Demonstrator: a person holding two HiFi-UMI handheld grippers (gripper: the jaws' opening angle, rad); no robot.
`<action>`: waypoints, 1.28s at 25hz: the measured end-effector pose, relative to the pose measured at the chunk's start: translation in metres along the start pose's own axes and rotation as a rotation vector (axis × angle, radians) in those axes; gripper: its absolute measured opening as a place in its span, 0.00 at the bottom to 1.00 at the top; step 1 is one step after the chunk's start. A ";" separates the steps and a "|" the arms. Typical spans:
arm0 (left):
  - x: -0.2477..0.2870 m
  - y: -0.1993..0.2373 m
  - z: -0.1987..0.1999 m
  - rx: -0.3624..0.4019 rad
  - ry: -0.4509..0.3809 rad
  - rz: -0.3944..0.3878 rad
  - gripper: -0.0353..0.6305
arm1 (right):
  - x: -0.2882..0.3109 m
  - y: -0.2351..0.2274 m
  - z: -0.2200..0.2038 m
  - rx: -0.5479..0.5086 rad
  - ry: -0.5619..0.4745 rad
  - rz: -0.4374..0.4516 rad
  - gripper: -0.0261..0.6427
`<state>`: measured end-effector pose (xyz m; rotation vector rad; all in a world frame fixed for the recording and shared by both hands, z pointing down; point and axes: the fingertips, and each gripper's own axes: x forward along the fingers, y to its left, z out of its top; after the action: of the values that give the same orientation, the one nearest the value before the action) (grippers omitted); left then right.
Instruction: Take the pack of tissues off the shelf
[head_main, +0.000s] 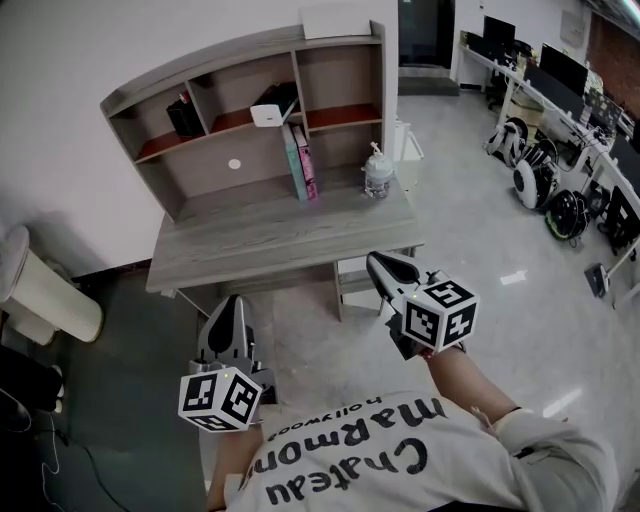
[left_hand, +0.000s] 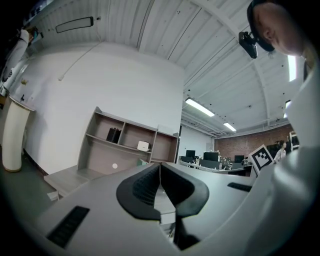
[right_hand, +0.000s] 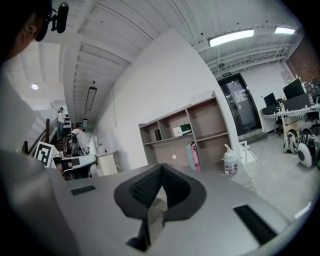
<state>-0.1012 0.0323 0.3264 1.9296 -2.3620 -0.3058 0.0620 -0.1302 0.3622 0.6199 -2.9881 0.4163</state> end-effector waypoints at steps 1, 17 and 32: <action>0.004 0.000 -0.005 -0.002 0.009 0.001 0.08 | 0.002 -0.004 -0.004 0.006 0.006 -0.002 0.05; 0.056 0.019 -0.028 -0.043 0.056 -0.022 0.08 | 0.036 -0.044 -0.018 0.084 0.049 -0.041 0.05; 0.187 0.082 -0.008 -0.039 0.086 -0.130 0.08 | 0.138 -0.084 0.021 0.087 0.026 -0.135 0.05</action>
<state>-0.2173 -0.1353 0.3388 2.0393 -2.1670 -0.2697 -0.0313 -0.2635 0.3785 0.8117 -2.8936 0.5426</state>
